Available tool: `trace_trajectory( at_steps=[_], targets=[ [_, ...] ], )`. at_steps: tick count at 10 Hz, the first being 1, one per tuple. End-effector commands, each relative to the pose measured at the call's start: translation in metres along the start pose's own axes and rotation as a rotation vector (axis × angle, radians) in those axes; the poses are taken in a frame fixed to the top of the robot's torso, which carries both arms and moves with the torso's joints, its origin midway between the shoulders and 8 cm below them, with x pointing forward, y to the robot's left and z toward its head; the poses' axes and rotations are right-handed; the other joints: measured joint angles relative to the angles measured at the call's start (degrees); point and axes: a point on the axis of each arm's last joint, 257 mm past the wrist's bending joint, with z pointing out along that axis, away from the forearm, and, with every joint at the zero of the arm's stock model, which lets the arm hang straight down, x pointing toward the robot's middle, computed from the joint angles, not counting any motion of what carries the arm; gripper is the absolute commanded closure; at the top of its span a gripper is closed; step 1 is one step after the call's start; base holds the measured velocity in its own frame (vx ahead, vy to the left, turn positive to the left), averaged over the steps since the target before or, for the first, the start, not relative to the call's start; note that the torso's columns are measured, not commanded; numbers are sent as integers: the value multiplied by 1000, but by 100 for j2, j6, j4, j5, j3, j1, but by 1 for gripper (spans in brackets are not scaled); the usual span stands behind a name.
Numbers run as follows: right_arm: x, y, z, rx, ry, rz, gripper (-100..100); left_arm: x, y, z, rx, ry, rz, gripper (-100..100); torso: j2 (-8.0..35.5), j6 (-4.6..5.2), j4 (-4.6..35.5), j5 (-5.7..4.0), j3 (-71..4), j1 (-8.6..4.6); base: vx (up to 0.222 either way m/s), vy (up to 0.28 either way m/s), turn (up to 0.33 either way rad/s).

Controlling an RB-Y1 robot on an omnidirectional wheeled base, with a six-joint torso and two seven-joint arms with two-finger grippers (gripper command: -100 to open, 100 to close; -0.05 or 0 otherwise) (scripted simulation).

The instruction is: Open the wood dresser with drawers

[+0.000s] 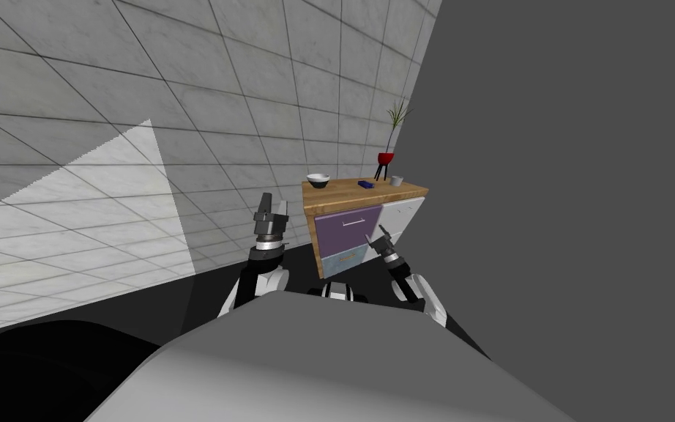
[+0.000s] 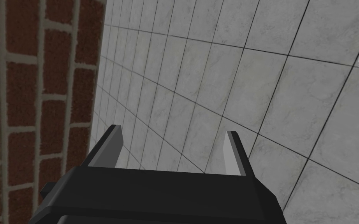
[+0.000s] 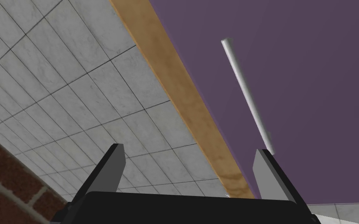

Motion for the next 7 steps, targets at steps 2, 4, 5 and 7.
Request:
trace_trajectory(
  at_steps=[2, 4, 5, 7],
  targets=[
    [7, 12, 2, -29, 11, -127, -100, 0, 0, 0, 0, 0, 0, 0, -1, 0, 0, -2, 0, -8, 16, 62, -13],
    [11, 20, 3, -46, 17, -191, -100, 0, 0, 0, 0, 0, 0, 0, -3, 0, -1, -2, -2, -7, 14, 55, -10],
    [15, 28, 4, -62, 22, -232, -100, 0, 0, 0, 0, 0, 0, 0, 0, 0, 0, -2, -1, -10, 8, 60, -10],
    [17, 35, 6, -75, 25, -290, -100, 0, 0, 0, 0, 0, 0, 0, 0, 0, 0, -1, 0, -7, 7, 56, -8]
  ],
)
